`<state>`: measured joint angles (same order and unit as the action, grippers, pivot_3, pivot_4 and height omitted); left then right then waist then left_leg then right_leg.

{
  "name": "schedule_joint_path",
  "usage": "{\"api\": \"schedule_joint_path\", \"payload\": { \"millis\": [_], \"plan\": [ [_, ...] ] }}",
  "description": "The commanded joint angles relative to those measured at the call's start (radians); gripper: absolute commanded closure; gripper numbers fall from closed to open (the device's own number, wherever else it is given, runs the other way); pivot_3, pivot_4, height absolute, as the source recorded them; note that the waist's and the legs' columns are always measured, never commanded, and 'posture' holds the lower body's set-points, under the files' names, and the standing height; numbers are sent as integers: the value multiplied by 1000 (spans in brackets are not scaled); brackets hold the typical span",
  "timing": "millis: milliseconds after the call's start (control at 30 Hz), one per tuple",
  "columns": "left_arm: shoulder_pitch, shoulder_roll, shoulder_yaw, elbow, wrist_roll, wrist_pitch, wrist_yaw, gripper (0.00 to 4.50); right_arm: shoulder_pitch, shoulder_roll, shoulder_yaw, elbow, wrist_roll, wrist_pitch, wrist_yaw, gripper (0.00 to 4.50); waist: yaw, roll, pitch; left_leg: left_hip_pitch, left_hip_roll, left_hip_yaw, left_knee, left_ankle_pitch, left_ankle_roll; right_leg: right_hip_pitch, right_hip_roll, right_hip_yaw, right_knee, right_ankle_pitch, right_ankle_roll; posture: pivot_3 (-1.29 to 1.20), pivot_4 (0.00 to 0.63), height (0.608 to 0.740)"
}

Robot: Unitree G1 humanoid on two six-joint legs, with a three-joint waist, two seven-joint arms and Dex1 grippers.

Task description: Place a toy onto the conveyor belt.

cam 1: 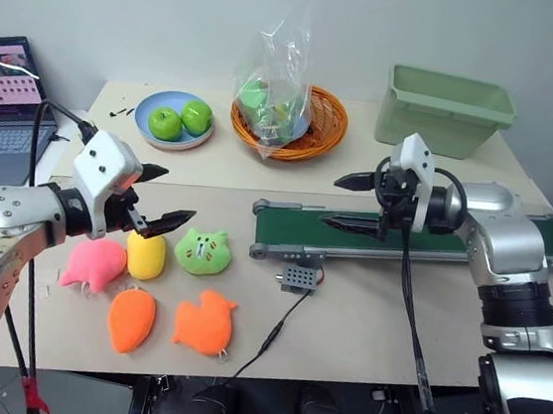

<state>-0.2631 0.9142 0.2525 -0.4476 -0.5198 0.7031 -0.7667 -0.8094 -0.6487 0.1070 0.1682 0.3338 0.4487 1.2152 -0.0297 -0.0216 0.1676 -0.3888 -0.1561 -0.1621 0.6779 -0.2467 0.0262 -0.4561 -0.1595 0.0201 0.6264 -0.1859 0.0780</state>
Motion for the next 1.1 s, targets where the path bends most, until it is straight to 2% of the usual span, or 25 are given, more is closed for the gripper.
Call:
{"api": "schedule_joint_path", "payload": {
  "millis": [33,167,300,400,567,700,867,967,1100],
  "plan": [
    [-27,-25,32,6,-43,5,6,81,-6,-1,-32,0,2,-44,-5,0,0,0,0,0,0,0,0,0,0,0,0,0,0,0,0,0,150,740],
    [-25,-68,110,31,-115,41,29,81,-11,7,-17,13,2,-55,11,0,2,0,0,0,0,0,0,0,0,0,0,0,0,0,0,0,150,740],
    [18,-71,195,55,-146,75,49,81,-23,4,18,23,-11,-65,57,0,-2,0,0,0,0,0,0,0,0,0,0,0,0,0,0,0,150,740],
    [100,-79,377,124,-142,126,129,81,-49,15,50,31,-9,-59,115,0,-15,0,0,0,1,1,0,0,0,-1,1,2,0,0,0,0,150,740],
    [219,-176,571,155,-192,163,224,81,-86,48,68,76,-20,-78,142,0,-13,0,0,2,9,4,1,-3,-3,0,9,5,-2,2,-2,0,150,740],
    [311,-262,678,174,-240,202,290,81,-105,67,80,110,-34,-100,160,0,-9,0,0,4,15,6,1,-5,-6,0,14,5,-2,3,-3,0,150,740],
    [397,-395,856,275,-443,359,398,81,-120,75,87,123,-36,-94,205,0,-10,0,0,5,15,8,1,-6,-5,0,14,8,-2,3,-3,0,150,740],
    [413,-412,935,373,-520,393,458,81,-120,61,91,125,-45,-93,231,0,-8,-2,-1,6,16,8,1,-11,1,0,16,7,-1,3,-4,0,150,740],
    [408,-440,974,475,-626,424,509,81,-122,48,86,123,-51,-91,241,0,-5,-2,-1,8,17,9,1,-11,1,1,16,9,0,3,-4,0,150,740]
  ]
}}
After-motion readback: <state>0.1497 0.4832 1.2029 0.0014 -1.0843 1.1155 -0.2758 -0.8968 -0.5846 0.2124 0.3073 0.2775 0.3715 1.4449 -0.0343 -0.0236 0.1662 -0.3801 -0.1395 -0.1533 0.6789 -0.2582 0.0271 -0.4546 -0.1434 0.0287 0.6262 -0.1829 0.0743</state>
